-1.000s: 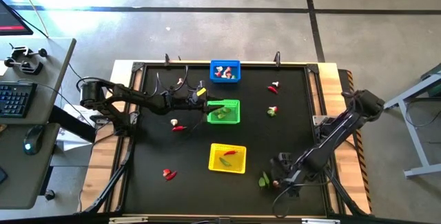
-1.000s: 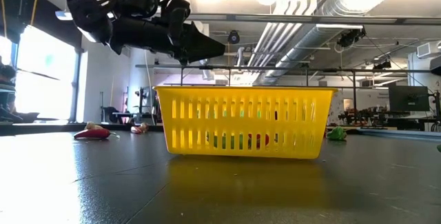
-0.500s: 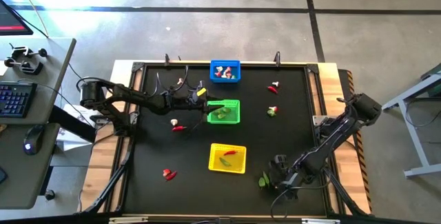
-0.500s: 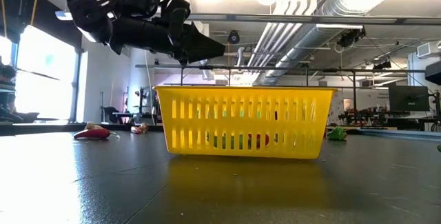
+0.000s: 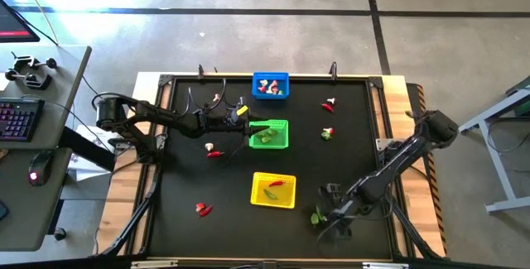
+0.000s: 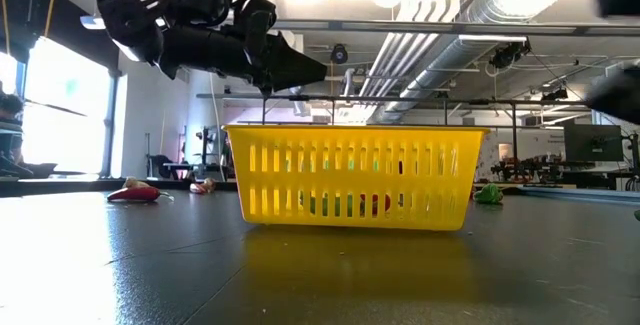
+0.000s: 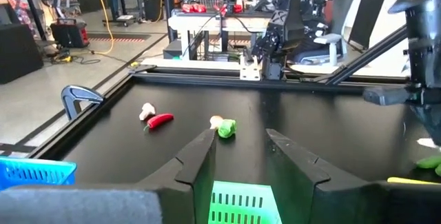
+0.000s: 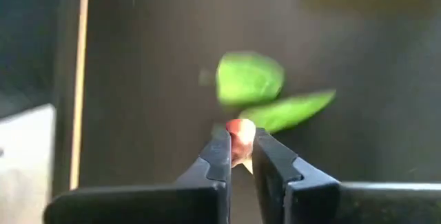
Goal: Sort produce into baskets
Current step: Put the brown mushroom into the blue bin
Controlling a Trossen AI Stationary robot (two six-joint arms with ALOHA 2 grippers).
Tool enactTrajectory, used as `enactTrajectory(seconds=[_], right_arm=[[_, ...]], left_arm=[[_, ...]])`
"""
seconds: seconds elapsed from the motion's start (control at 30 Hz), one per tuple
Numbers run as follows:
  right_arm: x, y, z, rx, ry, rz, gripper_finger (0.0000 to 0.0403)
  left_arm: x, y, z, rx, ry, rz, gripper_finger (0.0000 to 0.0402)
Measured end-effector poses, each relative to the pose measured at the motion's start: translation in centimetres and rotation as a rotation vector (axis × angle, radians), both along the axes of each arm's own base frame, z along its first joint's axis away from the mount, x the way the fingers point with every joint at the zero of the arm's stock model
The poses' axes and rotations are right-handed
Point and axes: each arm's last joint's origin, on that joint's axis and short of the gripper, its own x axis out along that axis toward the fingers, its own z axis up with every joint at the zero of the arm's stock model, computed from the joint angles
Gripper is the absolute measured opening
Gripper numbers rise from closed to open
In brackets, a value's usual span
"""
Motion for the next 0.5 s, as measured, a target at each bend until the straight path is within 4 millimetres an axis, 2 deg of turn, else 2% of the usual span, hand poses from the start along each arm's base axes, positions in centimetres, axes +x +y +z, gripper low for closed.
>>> enactTrajectory(seconds=[0.1, 0.27, 0.5], right_arm=[[0.8, -2.0, 1.8, 0.002, -0.054, -0.051, 0.0022], [1.4, -6.5, 4.3, -0.082, -0.119, -0.093, 0.0022], [3.7, -14.2, 5.3, -0.209, -0.201, -0.147, 0.0021]], left_arm=[[0.0, 0.3, 0.2, 0.006, -0.024, 0.007, 0.0090], [-0.4, 0.7, 0.6, 0.032, -0.066, 0.003, 0.0067], [-3.0, 1.0, -0.2, 0.024, -0.182, 0.036, 0.0041]])
